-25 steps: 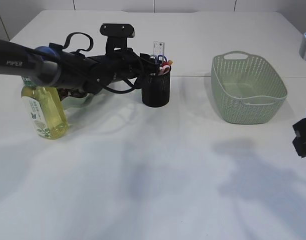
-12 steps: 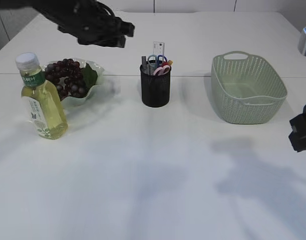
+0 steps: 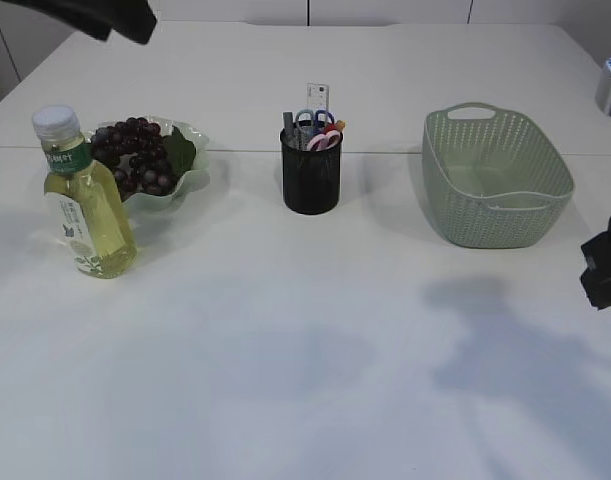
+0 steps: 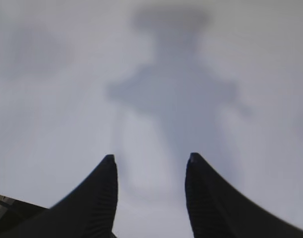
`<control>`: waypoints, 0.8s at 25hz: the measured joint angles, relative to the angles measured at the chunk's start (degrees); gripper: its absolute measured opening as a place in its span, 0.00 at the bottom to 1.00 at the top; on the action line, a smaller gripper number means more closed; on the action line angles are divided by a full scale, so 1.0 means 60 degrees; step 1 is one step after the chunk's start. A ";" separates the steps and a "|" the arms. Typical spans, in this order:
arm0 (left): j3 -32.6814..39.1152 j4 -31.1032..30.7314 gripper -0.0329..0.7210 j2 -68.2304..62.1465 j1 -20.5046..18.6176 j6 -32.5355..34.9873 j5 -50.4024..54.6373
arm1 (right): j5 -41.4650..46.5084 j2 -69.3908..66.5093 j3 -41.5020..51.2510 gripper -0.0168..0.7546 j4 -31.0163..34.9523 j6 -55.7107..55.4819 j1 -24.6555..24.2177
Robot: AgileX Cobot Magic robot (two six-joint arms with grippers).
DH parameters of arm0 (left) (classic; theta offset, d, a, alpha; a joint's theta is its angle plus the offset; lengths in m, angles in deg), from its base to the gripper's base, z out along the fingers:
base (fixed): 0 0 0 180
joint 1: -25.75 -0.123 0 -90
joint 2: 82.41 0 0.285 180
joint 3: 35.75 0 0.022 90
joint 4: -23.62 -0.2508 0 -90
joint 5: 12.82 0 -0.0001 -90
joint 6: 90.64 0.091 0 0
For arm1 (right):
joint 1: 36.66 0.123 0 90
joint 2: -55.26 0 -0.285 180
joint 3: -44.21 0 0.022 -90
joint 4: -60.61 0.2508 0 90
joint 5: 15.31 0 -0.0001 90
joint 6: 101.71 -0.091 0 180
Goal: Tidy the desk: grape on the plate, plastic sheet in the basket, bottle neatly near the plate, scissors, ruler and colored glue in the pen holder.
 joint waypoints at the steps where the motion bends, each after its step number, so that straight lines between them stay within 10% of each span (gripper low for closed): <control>1: 0.0000 0.0290 0.44 0.0344 0.0000 0.0233 0.0097 | 0.0070 0.0000 0.0000 0.49 0.0000 0.0000 0.0000; 20: 0.5704 0.1582 0.43 0.9996 0.0000 0.1842 0.1069 | -0.0115 0.3685 0.0021 0.49 -0.0003 0.0627 0.0000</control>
